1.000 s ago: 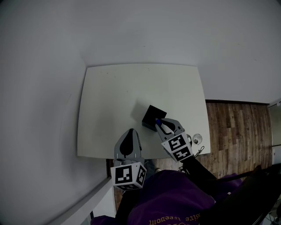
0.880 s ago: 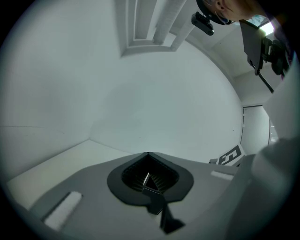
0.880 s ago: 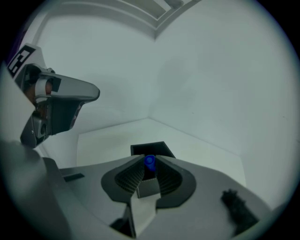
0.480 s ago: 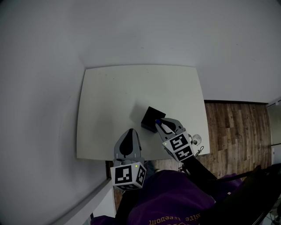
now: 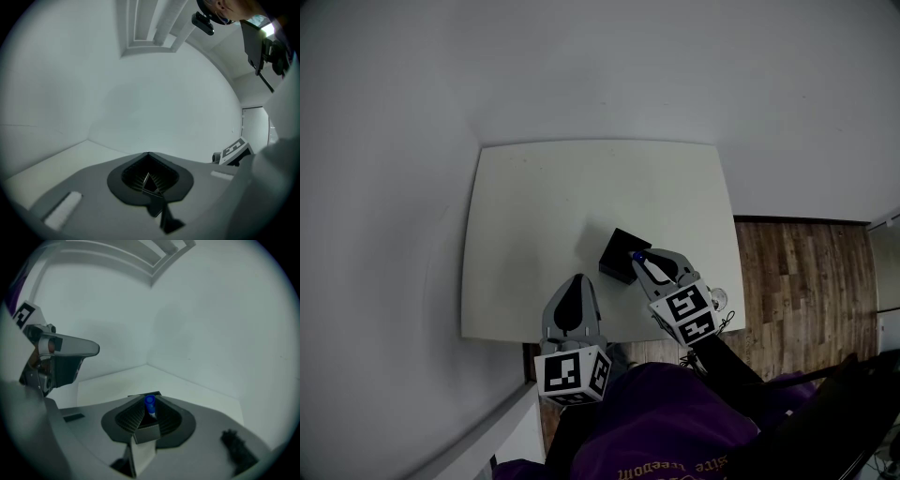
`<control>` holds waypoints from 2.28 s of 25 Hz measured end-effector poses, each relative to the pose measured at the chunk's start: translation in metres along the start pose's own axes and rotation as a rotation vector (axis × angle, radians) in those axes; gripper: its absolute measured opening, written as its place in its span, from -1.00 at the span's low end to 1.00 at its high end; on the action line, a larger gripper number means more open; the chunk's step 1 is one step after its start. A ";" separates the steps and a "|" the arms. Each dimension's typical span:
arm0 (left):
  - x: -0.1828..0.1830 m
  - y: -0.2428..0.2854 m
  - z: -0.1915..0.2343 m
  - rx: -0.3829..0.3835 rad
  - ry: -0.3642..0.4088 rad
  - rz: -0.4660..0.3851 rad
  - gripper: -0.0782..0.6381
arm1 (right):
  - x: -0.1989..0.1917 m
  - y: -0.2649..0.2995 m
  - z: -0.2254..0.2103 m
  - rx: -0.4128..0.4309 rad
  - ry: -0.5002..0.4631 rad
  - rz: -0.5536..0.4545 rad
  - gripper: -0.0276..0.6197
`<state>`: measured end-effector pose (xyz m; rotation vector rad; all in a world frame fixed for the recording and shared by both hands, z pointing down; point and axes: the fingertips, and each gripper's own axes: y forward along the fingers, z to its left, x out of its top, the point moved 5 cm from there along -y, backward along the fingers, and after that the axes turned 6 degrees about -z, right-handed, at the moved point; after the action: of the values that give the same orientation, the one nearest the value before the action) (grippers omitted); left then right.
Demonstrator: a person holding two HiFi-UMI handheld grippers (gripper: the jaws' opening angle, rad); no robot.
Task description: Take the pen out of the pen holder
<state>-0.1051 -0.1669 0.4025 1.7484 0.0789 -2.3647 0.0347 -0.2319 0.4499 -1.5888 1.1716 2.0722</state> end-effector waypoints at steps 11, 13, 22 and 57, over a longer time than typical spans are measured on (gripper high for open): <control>0.001 -0.002 -0.002 -0.001 -0.003 -0.016 -0.76 | 0.012 -0.011 -0.002 -0.010 0.011 -0.036 -0.69; 0.002 -0.003 -0.004 -0.002 -0.004 -0.016 -0.76 | 0.015 -0.012 -0.001 -0.010 0.010 -0.044 -0.69; 0.004 -0.008 -0.008 -0.017 0.000 -0.025 -0.76 | 0.026 -0.018 0.003 -0.015 0.003 -0.074 -0.69; 0.008 -0.032 -0.019 -0.021 0.028 -0.051 -0.76 | 0.061 -0.055 0.014 -0.023 -0.011 -0.221 -0.69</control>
<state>-0.0957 -0.1334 0.3863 1.7910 0.1537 -2.3661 0.0391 -0.2020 0.3720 -1.6334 0.9251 1.9565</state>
